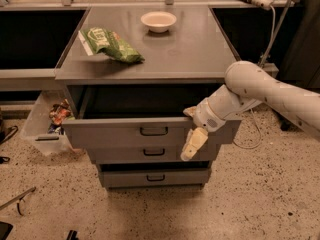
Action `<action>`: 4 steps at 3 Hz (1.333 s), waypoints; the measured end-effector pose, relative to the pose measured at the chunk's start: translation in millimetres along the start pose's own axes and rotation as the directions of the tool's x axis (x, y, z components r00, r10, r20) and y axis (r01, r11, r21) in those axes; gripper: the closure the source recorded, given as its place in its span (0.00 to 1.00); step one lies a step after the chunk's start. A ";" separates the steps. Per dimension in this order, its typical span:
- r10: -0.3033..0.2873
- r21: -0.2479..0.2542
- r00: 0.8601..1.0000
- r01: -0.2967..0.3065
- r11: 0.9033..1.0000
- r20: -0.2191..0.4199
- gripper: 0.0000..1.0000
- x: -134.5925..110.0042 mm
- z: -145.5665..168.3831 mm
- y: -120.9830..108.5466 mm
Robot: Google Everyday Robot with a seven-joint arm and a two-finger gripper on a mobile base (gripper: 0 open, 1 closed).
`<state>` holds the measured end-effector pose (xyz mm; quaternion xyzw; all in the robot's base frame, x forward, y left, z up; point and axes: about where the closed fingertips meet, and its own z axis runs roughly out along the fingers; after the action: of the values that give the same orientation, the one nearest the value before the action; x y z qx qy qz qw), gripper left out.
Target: Open top drawer
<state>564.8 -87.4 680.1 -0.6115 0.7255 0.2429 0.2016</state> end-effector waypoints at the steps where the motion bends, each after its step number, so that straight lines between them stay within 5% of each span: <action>1: -0.005 -0.003 1.000 0.005 1.000 -0.016 0.00 3.1 5.1 11.2; 2: -0.006 -0.003 1.000 0.006 1.000 -0.019 0.00 4.5 5.6 19.7; 3: -0.012 0.034 1.000 0.012 0.999 -0.016 0.00 6.0 -4.4 57.9; 4: -0.012 0.033 1.000 0.012 0.999 -0.016 0.00 6.0 -4.3 57.9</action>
Offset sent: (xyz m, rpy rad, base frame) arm -0.1282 0.0031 -0.0277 -0.0551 0.0002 0.0268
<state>506.7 -87.0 686.1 -0.6144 0.7274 0.2245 0.2074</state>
